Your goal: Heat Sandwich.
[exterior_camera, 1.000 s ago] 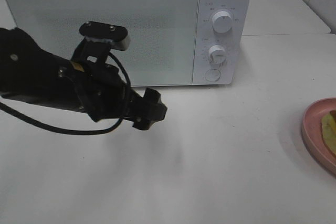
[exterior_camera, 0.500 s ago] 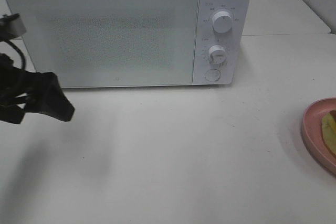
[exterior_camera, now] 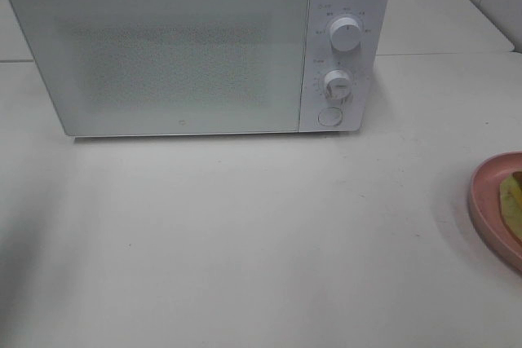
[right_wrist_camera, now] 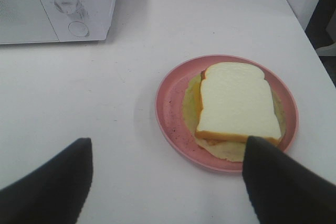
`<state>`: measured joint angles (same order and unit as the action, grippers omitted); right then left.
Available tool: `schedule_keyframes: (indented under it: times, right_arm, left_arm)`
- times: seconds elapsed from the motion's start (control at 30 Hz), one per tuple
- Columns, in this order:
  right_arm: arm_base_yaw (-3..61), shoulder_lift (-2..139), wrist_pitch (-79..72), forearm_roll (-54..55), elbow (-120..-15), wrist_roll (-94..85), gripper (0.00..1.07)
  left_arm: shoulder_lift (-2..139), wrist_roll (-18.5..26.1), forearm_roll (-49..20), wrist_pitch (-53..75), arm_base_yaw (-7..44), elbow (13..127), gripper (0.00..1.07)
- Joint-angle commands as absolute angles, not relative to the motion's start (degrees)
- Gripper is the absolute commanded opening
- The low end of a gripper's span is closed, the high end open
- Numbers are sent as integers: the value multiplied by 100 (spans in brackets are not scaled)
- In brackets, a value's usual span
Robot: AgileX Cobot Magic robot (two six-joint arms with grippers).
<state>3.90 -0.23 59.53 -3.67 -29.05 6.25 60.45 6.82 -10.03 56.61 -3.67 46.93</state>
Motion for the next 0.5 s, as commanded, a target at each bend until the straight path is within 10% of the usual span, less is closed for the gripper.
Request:
schedule_keyframes:
  times: [0.03, 0.5]
  right_arm:
    - [361, -178, 5947, -355, -2905, 579, 76]
    - [361, -178, 5947, -355, -2905, 579, 76]
  left_arm:
    - [5483, 487, -728, 5781, -390, 4561, 101]
    - [2956, 550, -665, 5558, -390, 3191, 101]
